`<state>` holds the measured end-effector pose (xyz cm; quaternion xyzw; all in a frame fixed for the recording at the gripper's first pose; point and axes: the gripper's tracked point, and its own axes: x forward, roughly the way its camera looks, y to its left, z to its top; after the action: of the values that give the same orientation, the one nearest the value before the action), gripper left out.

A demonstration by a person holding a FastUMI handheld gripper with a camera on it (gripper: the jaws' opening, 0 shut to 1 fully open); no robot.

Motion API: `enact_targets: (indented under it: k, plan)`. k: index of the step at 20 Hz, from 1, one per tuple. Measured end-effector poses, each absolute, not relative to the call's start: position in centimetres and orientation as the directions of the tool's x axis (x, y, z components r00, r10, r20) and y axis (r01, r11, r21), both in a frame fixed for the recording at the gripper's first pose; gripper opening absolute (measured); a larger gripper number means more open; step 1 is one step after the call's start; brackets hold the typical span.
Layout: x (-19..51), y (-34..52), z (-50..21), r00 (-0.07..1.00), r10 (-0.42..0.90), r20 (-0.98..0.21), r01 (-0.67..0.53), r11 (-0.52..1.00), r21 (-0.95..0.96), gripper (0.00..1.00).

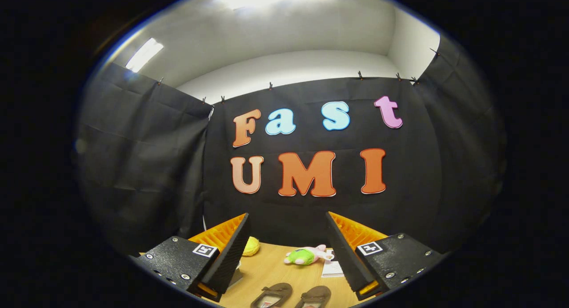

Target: Open the storage box then place both shoes into the box .Put the left shoe in first, then the right shoe, with the right side of both shoes facing outward in a uniform manner.

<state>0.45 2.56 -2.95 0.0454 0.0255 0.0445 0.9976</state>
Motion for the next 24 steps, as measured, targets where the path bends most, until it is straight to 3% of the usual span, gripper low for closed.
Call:
enact_targets:
  k: [7, 13, 24]
  plan:
    - [1.4, 5.8, -7.4, 0.970, 0.209, -0.126, -0.178, 0.959, 0.221, 0.99]
    - [2.3, 8.8, -13.1, 0.920, 0.296, -0.257, -0.186, 0.906, 0.380, 0.99]
    - [2.2, 17.7, -21.4, 0.735, 0.553, -0.392, -0.229, 0.746, 0.625, 0.98]
